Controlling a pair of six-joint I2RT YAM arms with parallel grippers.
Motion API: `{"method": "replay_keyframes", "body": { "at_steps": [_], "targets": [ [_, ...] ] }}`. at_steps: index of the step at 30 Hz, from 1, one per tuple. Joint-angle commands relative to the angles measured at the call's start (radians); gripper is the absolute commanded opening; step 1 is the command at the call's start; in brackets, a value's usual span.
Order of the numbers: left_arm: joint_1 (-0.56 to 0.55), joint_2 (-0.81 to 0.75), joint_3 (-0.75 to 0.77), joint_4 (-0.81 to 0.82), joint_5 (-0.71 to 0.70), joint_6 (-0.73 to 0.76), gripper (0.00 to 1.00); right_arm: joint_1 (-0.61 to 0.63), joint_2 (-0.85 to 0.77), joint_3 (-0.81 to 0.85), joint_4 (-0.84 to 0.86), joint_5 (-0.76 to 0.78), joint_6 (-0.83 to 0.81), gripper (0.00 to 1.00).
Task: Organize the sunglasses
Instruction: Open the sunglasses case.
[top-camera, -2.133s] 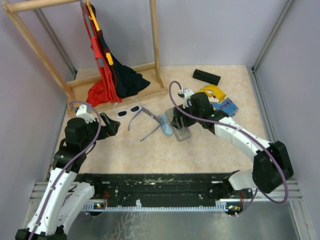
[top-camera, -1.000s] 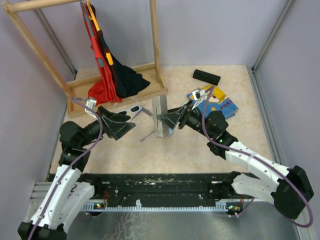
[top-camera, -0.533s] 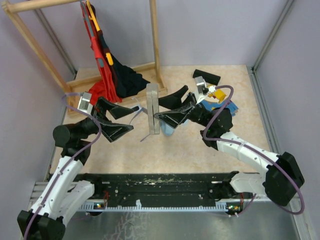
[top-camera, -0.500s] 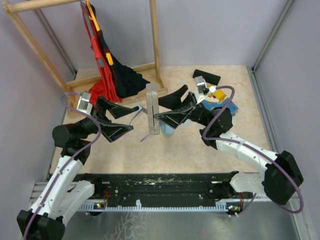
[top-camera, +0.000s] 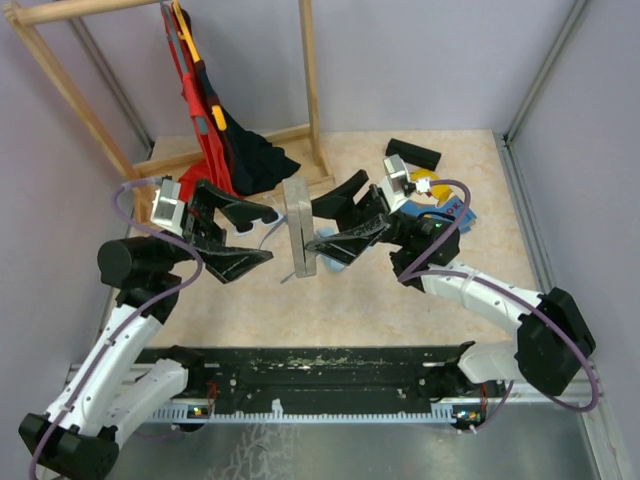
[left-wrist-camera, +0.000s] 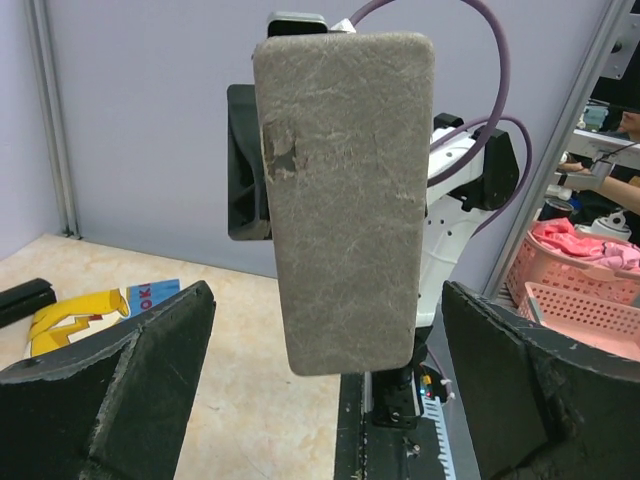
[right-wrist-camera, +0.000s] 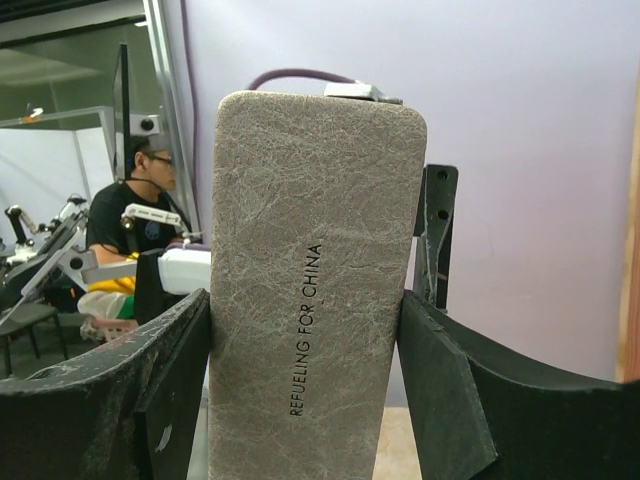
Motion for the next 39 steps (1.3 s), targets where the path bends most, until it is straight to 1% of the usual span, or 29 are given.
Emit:
{"method": "replay_keyframes", "body": {
  "at_steps": [1, 4, 17, 25, 30, 35, 39],
  "targets": [
    [-0.047, 0.024, 0.054, -0.082, -0.048, 0.126, 1.00, 0.039, -0.019, 0.068, -0.021, 0.030, -0.069, 0.00],
    [-0.070, 0.045, 0.065, -0.083, -0.055, 0.143, 1.00, 0.051, -0.018, 0.078, -0.050, 0.034, -0.093, 0.00],
    [-0.177, 0.077, 0.070, -0.092, -0.104, 0.188, 1.00, 0.053, -0.003, 0.092, -0.059, 0.045, -0.101, 0.00],
    [-0.192, 0.060, 0.059, -0.073, -0.111, 0.174, 1.00, 0.054, -0.023, 0.078, -0.139, 0.076, -0.146, 0.00],
    [-0.193, 0.042, 0.060, -0.090, -0.149, 0.186, 0.98, 0.053, -0.056, 0.046, -0.190, 0.107, -0.184, 0.00],
    [-0.192, 0.030, 0.059, -0.085, -0.145, 0.187, 1.00, 0.053, -0.094, -0.001, -0.150, 0.169, -0.177, 0.00],
    [-0.193, 0.048, 0.056, -0.033, -0.110, 0.152, 1.00, 0.053, -0.081, 0.002, -0.090, 0.165, -0.133, 0.00]
  ]
}}
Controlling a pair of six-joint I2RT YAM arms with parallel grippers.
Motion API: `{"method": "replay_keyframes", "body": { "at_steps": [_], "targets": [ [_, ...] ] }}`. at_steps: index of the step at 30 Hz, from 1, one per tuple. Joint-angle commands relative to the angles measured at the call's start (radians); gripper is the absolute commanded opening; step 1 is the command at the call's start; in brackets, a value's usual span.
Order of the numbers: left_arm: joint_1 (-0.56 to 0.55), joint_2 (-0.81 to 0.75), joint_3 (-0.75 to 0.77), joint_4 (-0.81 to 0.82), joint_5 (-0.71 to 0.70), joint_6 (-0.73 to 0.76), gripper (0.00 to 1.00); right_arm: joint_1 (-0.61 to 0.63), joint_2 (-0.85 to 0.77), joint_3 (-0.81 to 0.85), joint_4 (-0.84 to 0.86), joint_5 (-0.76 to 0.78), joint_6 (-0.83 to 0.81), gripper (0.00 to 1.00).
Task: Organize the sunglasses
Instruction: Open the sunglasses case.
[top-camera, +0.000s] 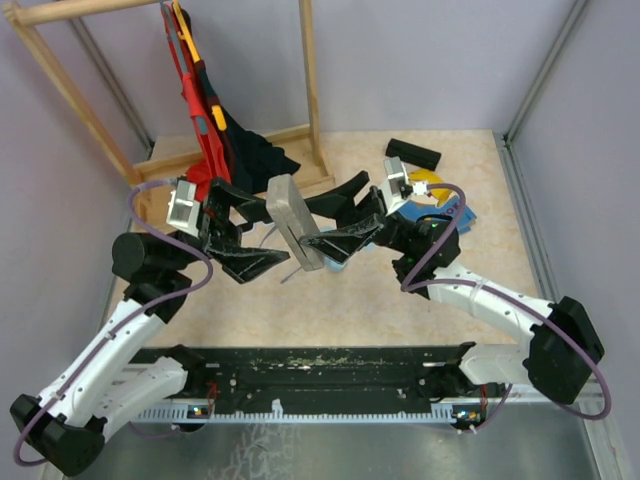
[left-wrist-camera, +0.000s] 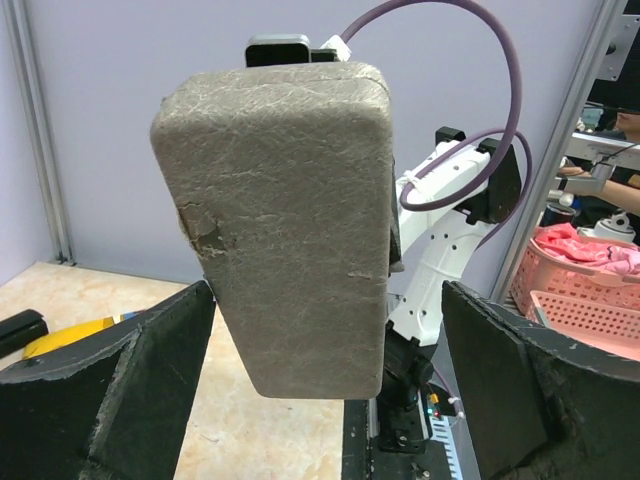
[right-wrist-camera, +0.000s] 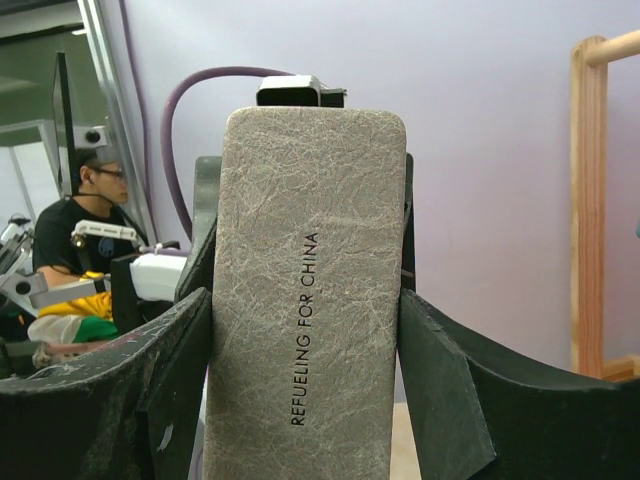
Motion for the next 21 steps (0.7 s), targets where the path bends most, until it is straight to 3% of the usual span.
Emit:
{"method": "replay_keyframes", "body": {
  "at_steps": [1, 13, 19, 21],
  "targets": [
    [-0.006, 0.012, 0.009, 0.057, 0.033, -0.025, 1.00, 0.006, -0.009, 0.024, 0.095, 0.041, 0.020, 0.00],
    [-0.008, 0.063, 0.021, 0.062, 0.017, -0.030, 0.97, 0.006, 0.040, 0.044, 0.150, 0.026, 0.055, 0.00],
    [-0.011, 0.069, 0.023, 0.065, 0.023, -0.029, 0.71, 0.006, 0.042, 0.040, 0.146, 0.030, 0.048, 0.00],
    [-0.010, 0.067, 0.023, 0.065, 0.025, -0.026, 0.53, 0.006, 0.039, 0.036, 0.133, 0.034, 0.040, 0.00]
  ]
}}
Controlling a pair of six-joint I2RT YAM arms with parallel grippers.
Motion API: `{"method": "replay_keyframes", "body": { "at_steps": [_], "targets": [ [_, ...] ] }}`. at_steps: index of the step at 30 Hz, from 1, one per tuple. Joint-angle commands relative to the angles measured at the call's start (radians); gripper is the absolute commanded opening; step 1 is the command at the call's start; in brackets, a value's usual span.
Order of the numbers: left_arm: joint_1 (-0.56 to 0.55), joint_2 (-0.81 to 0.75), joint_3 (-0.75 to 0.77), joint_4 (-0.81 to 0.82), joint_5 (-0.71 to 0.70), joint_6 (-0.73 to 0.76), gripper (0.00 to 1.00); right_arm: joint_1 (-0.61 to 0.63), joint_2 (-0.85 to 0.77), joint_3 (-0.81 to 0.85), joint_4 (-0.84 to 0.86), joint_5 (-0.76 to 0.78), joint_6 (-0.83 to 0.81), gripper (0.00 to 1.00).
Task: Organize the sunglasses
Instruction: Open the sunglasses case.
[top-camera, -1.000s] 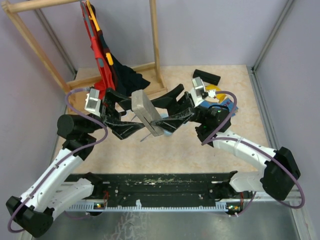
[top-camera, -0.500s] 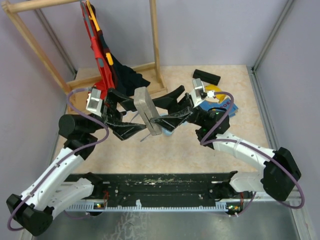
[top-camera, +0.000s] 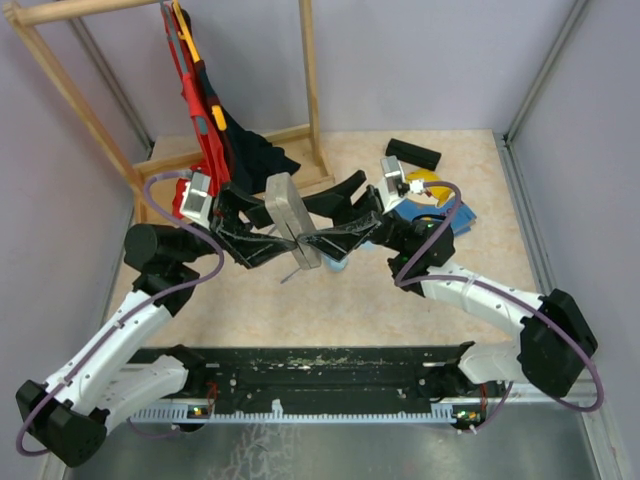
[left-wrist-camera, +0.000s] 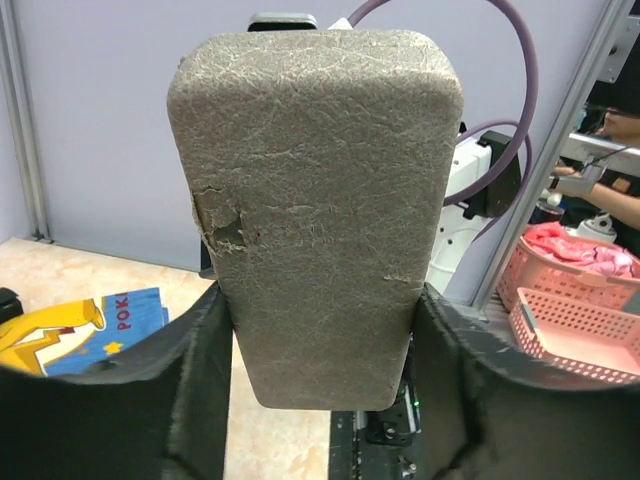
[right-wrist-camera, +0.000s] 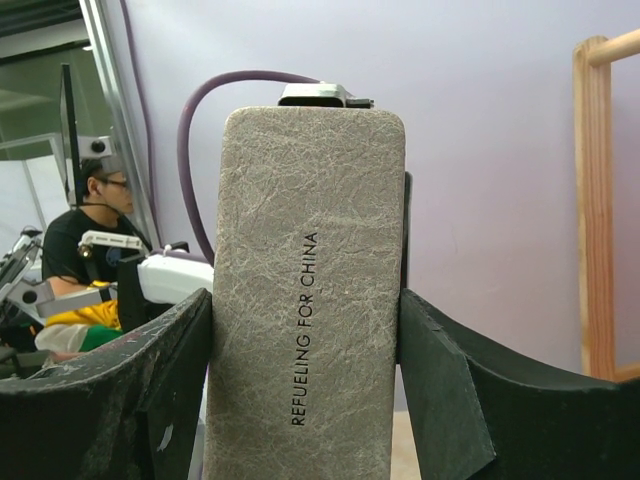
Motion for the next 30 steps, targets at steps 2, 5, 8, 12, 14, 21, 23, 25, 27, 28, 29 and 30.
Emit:
{"method": "replay_keyframes", "body": {
  "at_steps": [2, 5, 8, 12, 14, 21, 23, 25, 27, 28, 29, 30],
  "targets": [
    [-0.005, -0.008, 0.027, 0.027, 0.003, 0.020, 0.39, 0.006, -0.024, 0.036, 0.004, 0.036, -0.035, 0.00],
    [-0.005, -0.029, 0.043, -0.062, -0.033, 0.069, 0.26, 0.006, -0.073, 0.030, -0.136, 0.080, -0.117, 0.00],
    [-0.006, -0.048, 0.086, -0.209, -0.102, 0.142, 0.20, 0.006, -0.131, 0.035, -0.321, 0.148, -0.224, 0.00],
    [-0.007, -0.045, 0.148, -0.377, -0.215, 0.222, 0.13, 0.006, -0.192, 0.059, -0.561, 0.272, -0.335, 0.00],
    [-0.007, -0.028, 0.182, -0.451, -0.257, 0.254, 0.08, 0.006, -0.207, 0.072, -0.647, 0.332, -0.363, 0.00],
    [-0.017, 0.036, 0.294, -0.660, -0.439, 0.354, 0.00, 0.008, -0.216, 0.131, -0.872, 0.540, -0.375, 0.00],
    [-0.024, 0.061, 0.339, -0.723, -0.495, 0.380, 0.00, 0.009, -0.213, 0.146, -0.915, 0.585, -0.372, 0.00],
    [-0.034, 0.086, 0.376, -0.790, -0.558, 0.406, 0.00, 0.013, -0.210, 0.165, -0.960, 0.631, -0.374, 0.00],
    [-0.048, 0.102, 0.395, -0.826, -0.620, 0.425, 0.00, 0.019, -0.206, 0.182, -1.004, 0.679, -0.377, 0.00],
    [-0.056, 0.107, 0.402, -0.838, -0.647, 0.433, 0.00, 0.022, -0.203, 0.191, -1.022, 0.699, -0.377, 0.00],
    [-0.062, 0.113, 0.409, -0.852, -0.673, 0.440, 0.01, 0.024, -0.200, 0.198, -1.039, 0.715, -0.377, 0.00],
    [-0.068, 0.117, 0.414, -0.863, -0.695, 0.445, 0.03, 0.025, -0.198, 0.206, -1.057, 0.730, -0.377, 0.00]
  ]
}}
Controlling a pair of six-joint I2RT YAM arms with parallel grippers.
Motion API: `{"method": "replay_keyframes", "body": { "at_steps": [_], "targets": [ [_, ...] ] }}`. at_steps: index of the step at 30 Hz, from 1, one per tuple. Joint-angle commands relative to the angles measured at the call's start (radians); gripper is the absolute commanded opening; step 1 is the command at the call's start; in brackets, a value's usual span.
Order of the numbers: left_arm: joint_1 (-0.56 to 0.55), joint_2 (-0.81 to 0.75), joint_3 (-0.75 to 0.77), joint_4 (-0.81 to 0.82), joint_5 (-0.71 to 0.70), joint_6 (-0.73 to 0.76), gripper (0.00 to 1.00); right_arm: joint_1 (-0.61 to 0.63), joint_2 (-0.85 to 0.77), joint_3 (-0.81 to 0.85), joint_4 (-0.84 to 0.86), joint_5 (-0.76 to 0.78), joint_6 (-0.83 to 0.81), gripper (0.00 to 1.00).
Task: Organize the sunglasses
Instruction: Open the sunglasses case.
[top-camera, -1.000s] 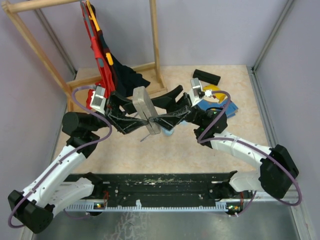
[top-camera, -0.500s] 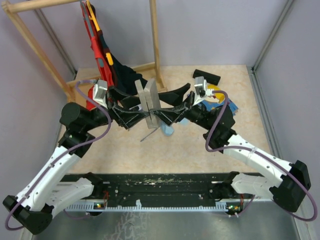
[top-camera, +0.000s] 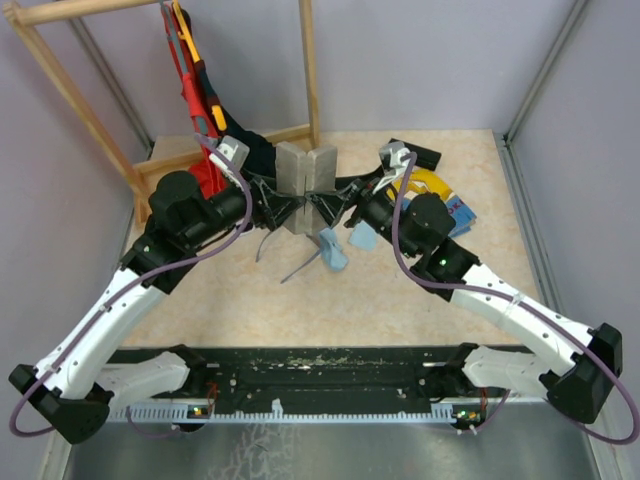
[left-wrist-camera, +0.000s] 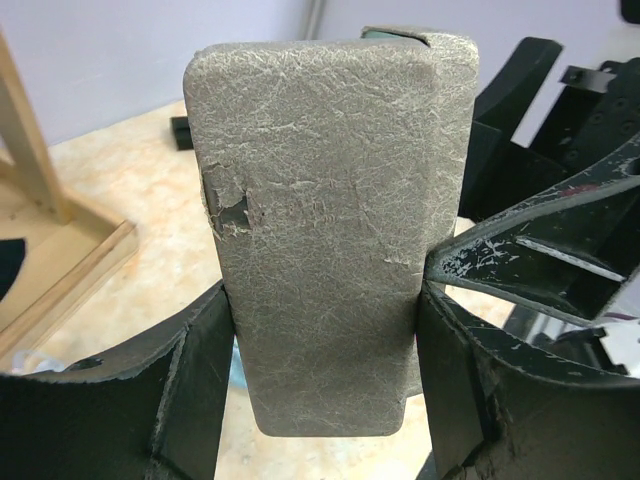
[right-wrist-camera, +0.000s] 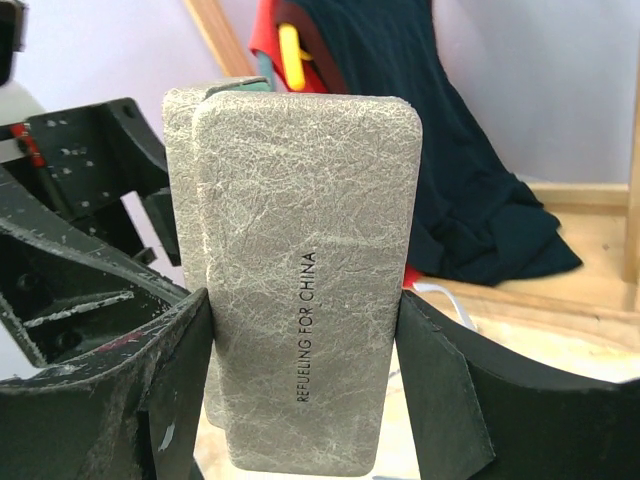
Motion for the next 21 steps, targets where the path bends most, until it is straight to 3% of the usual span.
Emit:
{"method": "replay_keyframes", "body": {
  "at_steps": [1, 9, 15, 21],
  "targets": [
    [-0.022, -0.001, 0.072, -0.058, -0.178, 0.079, 0.04, 0.012, 0.001, 0.081, -0.122, 0.153, -0.010, 0.00],
    [-0.036, -0.007, 0.068, -0.073, -0.247, 0.081, 0.24, 0.021, -0.003, 0.107, -0.186, 0.184, -0.012, 0.00],
    [-0.036, -0.044, 0.033, -0.029, -0.180, 0.059, 0.70, 0.020, -0.040, 0.062, -0.118, 0.138, -0.005, 0.00],
    [-0.036, -0.100, 0.022, -0.026, -0.115, 0.050, 0.97, 0.020, -0.089, 0.039, -0.150, 0.139, -0.050, 0.00]
  ]
}}
